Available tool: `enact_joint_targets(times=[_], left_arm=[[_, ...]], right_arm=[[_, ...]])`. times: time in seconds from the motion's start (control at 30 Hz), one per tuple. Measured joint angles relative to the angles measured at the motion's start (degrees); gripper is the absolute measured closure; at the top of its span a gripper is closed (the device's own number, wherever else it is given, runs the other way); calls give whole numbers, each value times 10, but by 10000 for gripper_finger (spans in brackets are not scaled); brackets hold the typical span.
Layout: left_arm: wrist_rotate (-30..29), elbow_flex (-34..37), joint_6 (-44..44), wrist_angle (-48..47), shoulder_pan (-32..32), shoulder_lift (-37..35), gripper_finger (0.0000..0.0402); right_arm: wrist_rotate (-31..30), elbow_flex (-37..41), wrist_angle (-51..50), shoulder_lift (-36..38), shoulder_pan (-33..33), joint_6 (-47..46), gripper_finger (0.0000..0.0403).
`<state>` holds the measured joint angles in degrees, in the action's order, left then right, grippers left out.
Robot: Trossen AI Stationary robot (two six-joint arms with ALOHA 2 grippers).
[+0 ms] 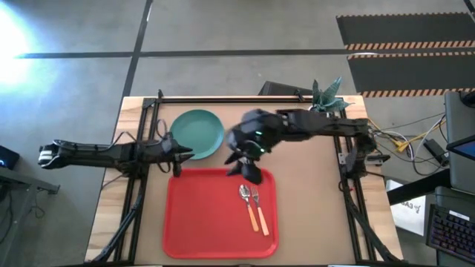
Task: Pick and place plate/cup/fork/spoon on tray
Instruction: Put the green plate on the red serving tray to the left of the orange spoon
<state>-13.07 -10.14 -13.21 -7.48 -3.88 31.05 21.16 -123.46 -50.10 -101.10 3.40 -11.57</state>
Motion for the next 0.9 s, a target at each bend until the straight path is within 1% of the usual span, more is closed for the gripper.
enact_joint_targets(times=[0.07,0.13,0.2,0.27,0.33,0.4,0.47,0.6,0.73,0.83,0.9], left_arm=[[-19,-22,0,-3,0,34,274],[-32,-49,0,-22,0,72,246],[-36,-81,0,-64,0,114,227],[-37,-116,0,-111,0,161,217],[-37,-145,0,-158,0,209,213],[-38,-173,1,-186,0,255,212],[-47,-201,1,-199,-1,295,212],[-85,-246,15,-211,-11,364,212],[-59,-290,15,-223,-29,422,212],[-53,-315,15,-239,-37,460,212],[-34,-333,15,-250,-42,481,212]], right_arm=[[-8,0,21,22,24,11,225],[-33,0,32,44,48,22,225],[-59,0,30,62,70,33,225],[-88,0,30,78,91,44,225],[-119,0,30,91,109,56,225],[-140,0,30,100,124,61,225],[-150,0,31,107,135,61,225],[-152,0,28,110,150,59,225],[-152,0,28,110,155,51,225],[-152,0,28,110,155,49,225],[-152,0,28,110,155,49,225]])
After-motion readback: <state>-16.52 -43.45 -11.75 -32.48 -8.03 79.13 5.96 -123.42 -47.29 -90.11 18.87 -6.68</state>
